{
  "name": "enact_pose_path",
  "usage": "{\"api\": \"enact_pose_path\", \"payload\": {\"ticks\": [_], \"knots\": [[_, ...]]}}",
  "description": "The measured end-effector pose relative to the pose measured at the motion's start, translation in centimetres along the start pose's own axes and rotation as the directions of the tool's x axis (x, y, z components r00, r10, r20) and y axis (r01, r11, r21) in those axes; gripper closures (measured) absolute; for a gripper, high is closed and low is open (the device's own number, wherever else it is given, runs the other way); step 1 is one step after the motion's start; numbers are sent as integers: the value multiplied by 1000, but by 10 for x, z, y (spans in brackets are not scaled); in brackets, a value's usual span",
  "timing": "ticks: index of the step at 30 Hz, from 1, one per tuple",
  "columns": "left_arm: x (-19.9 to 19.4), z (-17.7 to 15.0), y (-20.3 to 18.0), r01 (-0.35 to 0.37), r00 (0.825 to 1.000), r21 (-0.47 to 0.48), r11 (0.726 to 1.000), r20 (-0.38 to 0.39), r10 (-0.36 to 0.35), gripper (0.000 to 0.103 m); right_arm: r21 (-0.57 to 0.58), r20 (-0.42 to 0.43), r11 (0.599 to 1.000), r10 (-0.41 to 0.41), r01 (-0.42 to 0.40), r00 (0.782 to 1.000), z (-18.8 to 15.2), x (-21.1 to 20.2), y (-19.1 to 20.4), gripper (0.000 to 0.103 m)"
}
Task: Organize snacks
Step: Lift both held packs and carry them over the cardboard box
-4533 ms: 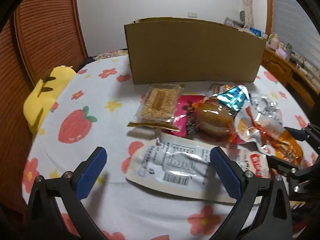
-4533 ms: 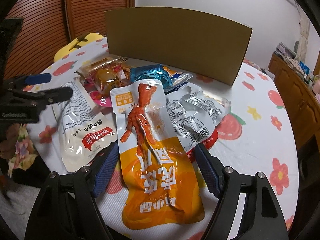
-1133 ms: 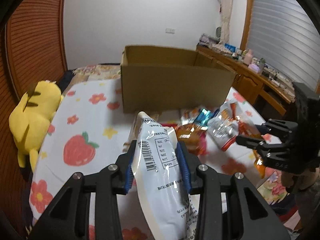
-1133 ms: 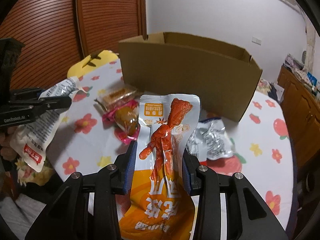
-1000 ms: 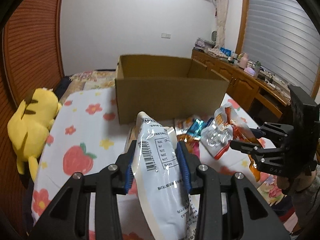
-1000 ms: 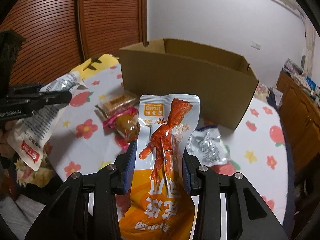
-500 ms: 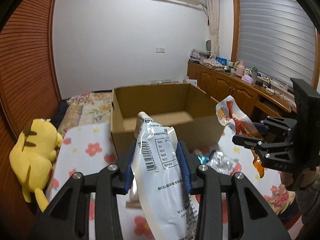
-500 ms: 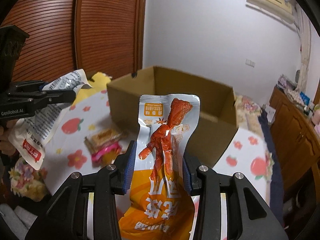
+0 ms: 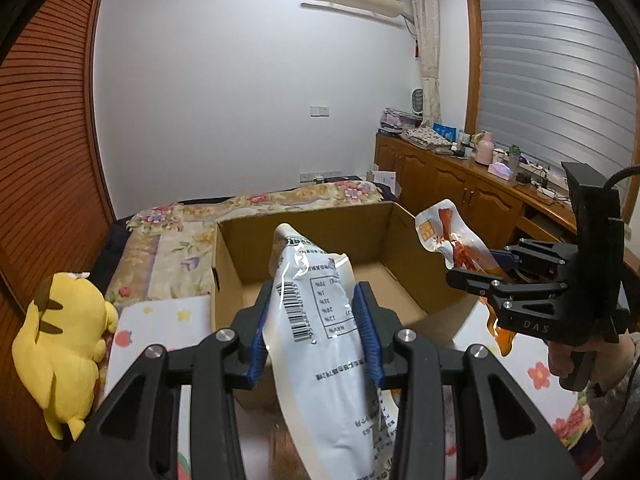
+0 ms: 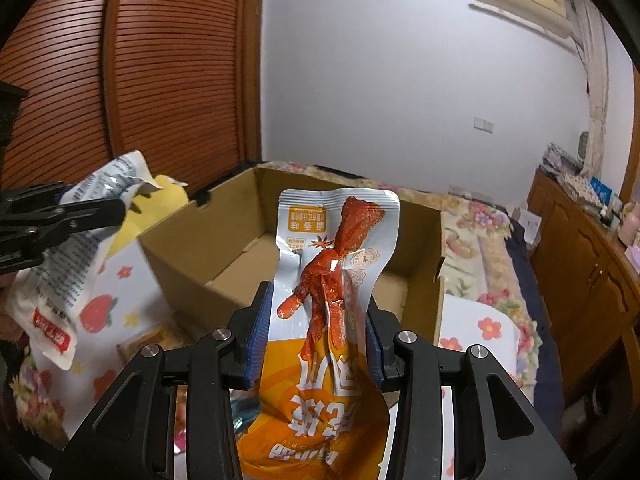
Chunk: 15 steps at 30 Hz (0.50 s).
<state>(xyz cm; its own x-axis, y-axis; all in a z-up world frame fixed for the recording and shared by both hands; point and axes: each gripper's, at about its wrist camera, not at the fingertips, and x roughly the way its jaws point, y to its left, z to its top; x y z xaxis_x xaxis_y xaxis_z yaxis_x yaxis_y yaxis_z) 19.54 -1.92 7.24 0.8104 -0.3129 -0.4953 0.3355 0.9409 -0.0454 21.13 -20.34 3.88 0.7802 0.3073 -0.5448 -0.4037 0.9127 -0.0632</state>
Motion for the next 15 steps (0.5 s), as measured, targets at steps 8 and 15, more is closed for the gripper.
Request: {"api": "enact_pose_path", "payload": {"ticks": [8, 15], "knots": [[44, 21, 8, -41, 997, 6, 999, -66, 41, 66, 42, -50, 999, 11, -9, 999, 18, 27, -16, 62], [73, 36, 14, -64, 994, -39, 997, -87, 61, 65, 82, -80, 997, -4, 10, 997, 31, 50, -24, 62]]}}
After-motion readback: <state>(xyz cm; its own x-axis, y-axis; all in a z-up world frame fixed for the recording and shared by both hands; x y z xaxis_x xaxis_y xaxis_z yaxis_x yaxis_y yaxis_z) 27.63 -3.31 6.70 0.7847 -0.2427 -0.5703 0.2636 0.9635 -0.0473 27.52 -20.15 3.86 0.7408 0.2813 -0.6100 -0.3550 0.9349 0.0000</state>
